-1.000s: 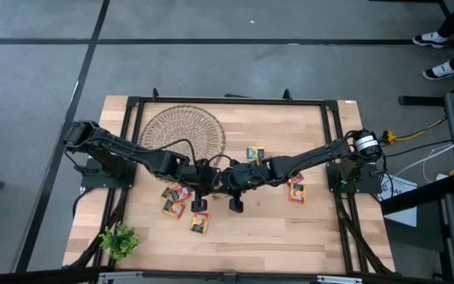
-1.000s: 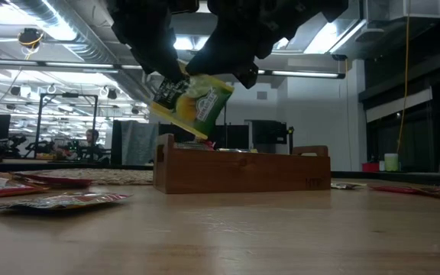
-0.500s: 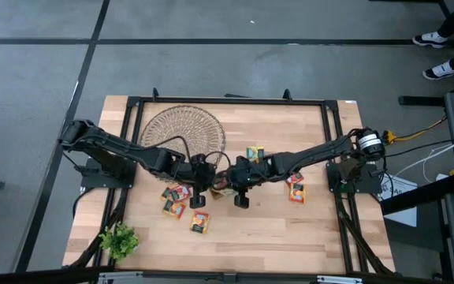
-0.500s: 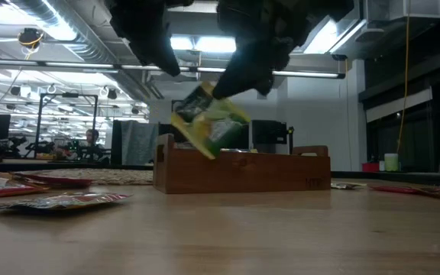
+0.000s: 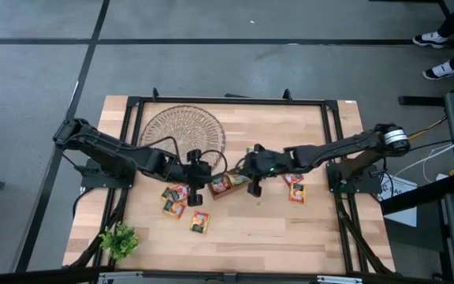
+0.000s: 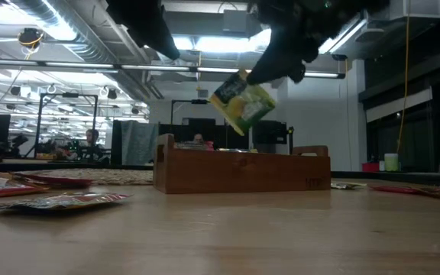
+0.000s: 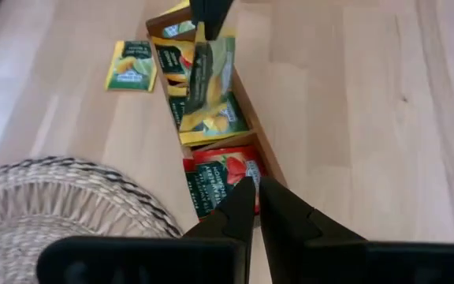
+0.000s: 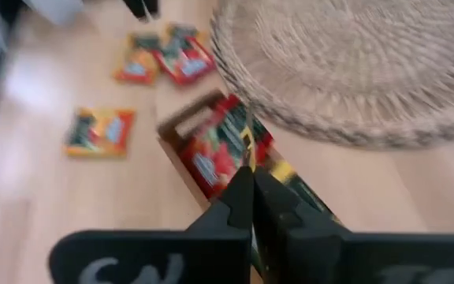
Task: Pick & Place Tea
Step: Put the yellow tea bag into the middle section of the wooden organizer
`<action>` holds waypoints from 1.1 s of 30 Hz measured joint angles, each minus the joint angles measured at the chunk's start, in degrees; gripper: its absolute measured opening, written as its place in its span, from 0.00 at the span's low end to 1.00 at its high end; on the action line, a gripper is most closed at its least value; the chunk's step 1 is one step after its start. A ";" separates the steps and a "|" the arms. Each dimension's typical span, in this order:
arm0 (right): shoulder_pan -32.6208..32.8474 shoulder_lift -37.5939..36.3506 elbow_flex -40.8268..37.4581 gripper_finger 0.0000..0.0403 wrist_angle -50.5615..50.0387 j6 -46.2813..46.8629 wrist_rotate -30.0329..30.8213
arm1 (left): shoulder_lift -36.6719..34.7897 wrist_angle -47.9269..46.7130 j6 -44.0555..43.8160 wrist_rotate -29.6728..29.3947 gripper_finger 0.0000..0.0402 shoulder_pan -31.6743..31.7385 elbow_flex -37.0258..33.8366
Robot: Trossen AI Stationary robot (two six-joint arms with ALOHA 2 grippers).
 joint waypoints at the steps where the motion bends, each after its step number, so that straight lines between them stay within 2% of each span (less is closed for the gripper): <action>1: -0.43 -0.85 -2.26 0.00 3.96 0.23 -1.44 | 0.00 0.02 0.04 -0.73 0.05 -0.15 0.00; 6: -2.53 -4.10 -10.54 0.00 13.21 0.92 -3.29 | 0.00 0.46 0.01 -3.12 0.04 -0.39 0.00; 13: -4.11 -2.50 -16.82 0.00 22.80 3.16 -4.48 | 0.00 2.45 -0.06 -4.17 0.05 -0.39 0.00; 22: -4.26 0.30 -17.03 0.01 24.53 2.90 -3.65 | 0.00 7.97 1.88 -4.21 0.04 -0.39 0.00; 33: -4.26 5.86 -17.01 0.11 29.60 3.19 -1.68 | 0.00 8.26 1.98 -4.24 0.04 -0.39 0.00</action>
